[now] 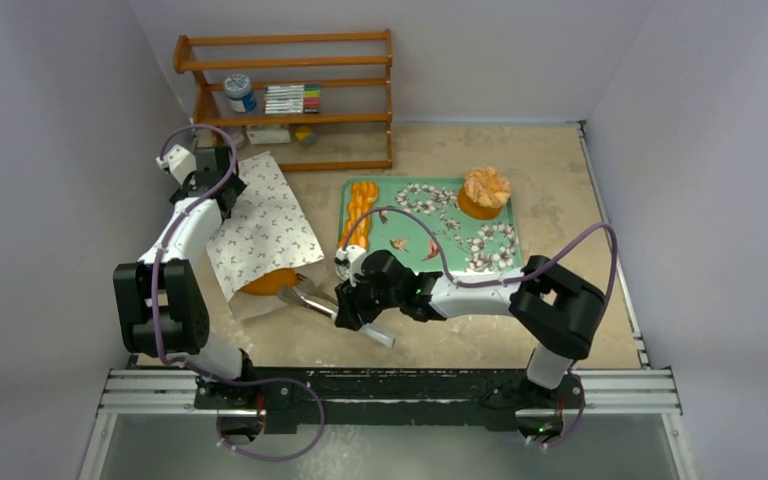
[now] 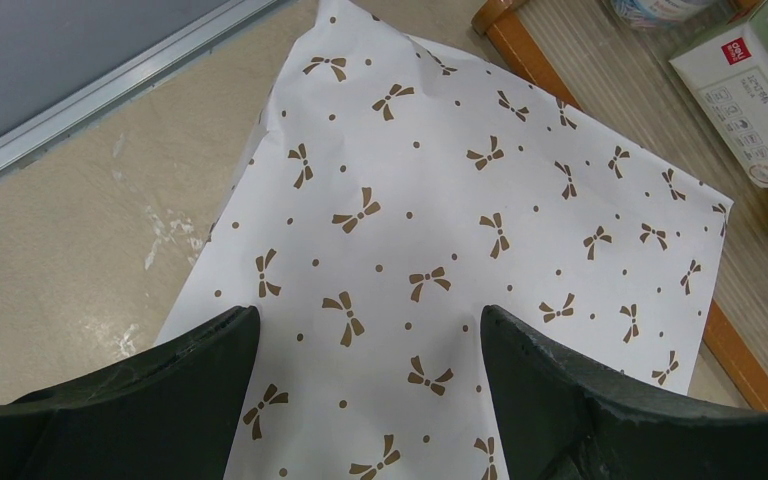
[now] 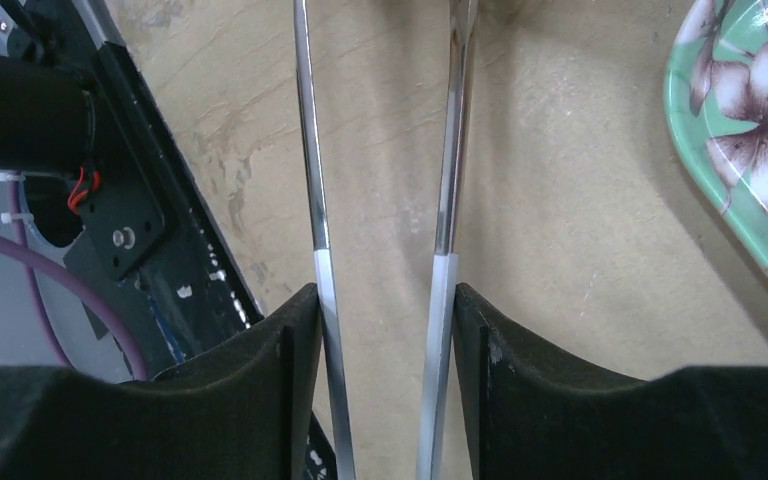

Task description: Take the fake bread out of the paper bag

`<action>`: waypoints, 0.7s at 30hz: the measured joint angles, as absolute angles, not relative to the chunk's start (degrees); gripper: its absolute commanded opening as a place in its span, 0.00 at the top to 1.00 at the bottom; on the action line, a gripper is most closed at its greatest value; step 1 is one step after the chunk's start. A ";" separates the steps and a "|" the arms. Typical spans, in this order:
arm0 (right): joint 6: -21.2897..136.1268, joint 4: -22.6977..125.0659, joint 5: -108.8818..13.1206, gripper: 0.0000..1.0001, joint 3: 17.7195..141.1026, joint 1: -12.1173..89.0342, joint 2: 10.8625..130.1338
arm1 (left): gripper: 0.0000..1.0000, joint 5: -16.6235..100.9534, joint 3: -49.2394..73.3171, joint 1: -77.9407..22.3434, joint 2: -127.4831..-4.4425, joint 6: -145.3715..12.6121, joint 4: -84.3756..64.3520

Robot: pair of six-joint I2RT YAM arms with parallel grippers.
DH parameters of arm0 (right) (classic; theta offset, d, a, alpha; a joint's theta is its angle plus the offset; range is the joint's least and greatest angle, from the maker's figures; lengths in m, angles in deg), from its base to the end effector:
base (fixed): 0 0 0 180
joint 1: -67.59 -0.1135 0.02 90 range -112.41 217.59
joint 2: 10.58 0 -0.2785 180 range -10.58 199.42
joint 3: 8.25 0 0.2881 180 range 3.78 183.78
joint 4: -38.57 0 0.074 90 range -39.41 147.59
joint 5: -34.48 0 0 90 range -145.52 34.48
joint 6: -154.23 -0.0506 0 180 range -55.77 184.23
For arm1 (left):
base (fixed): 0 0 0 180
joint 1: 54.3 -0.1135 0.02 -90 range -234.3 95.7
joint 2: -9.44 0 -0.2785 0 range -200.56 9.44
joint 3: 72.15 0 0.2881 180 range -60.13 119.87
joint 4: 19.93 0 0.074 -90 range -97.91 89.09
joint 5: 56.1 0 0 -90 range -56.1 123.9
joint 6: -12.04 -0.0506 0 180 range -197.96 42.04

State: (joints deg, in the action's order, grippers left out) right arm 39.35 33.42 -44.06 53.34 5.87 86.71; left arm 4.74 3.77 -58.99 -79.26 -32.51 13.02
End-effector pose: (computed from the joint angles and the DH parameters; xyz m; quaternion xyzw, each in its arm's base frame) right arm 0.1786 0.3533 0.1588 -0.3200 0.8042 0.4015 0.2996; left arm 0.3739 0.0554 0.2436 -0.4658 0.7718 0.0916 0.4230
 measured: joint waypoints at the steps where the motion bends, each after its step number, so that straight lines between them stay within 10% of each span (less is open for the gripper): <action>1: 39.31 33.38 -43.64 0.49 53.73 6.16 87.33 | 0.19 4.74 3.77 -58.99 -79.26 -32.51 13.00; 21: 37.95 33.94 -34.66 0.50 63.68 11.42 96.88 | 0.19 5.15 3.77 -58.79 -79.50 -32.49 11.99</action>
